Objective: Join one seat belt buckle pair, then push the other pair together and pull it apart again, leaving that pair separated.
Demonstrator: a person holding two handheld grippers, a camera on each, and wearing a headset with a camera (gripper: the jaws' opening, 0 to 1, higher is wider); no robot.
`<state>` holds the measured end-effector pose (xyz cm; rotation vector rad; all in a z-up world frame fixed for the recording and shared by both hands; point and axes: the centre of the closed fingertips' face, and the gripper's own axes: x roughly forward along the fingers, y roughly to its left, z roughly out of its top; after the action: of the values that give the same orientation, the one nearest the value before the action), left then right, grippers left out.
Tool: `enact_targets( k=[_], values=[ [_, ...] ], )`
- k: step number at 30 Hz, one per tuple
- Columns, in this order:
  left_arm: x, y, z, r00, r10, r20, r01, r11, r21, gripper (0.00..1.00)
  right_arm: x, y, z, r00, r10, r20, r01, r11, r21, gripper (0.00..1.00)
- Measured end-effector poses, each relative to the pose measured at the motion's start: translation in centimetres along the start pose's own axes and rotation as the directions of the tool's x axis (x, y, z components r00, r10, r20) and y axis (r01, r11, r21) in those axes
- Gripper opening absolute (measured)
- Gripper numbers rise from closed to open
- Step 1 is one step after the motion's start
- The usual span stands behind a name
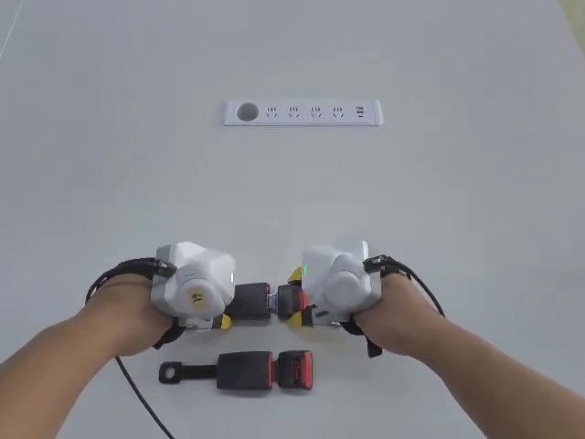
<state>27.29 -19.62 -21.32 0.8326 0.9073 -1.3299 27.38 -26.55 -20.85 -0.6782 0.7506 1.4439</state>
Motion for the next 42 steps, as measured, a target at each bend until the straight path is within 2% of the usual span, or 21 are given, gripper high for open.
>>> enact_targets(
  k=[5, 23, 28, 32, 37, 42],
  values=[
    [0.0, 0.0, 0.1, 0.9999, -0.003, -0.015, 0.003, 1.000, 0.006, 0.30, 0.1, 0.0, 0.2, 1.0000, -0.004, -0.008, 0.004, 1.000, 0.004, 0.30],
    [0.1, 0.0, 0.1, 0.9999, 0.007, -0.010, -0.007, 1.000, -0.009, 0.30, -0.1, 0.0, 0.0, 0.9998, -0.007, -0.019, 0.007, 1.000, 0.012, 0.30],
    [0.1, 0.0, 0.1, 0.9993, 0.005, -0.037, -0.005, 1.000, 0.003, 0.31, -0.1, 0.0, -0.2, 0.9997, -0.004, -0.024, 0.005, 1.000, 0.011, 0.30],
    [0.1, 0.0, 0.0, 0.9992, 0.003, -0.039, -0.002, 1.000, 0.006, 0.31, -0.1, 0.1, -0.4, 0.9995, -0.006, -0.032, 0.006, 1.000, 0.014, 0.30],
    [0.1, 0.0, -0.1, 0.9992, 0.000, -0.040, 0.000, 1.000, 0.008, 0.31, -0.5, 0.2, -0.9, 0.9986, -0.010, -0.052, 0.011, 1.000, 0.029, 0.31],
    [0.0, 0.0, -0.1, 0.9994, -0.002, -0.036, 0.002, 1.000, 0.010, 0.31, -1.1, 0.3, -1.2, 0.9989, -0.011, -0.045, 0.013, 0.999, 0.037, 0.31]
  ],
)
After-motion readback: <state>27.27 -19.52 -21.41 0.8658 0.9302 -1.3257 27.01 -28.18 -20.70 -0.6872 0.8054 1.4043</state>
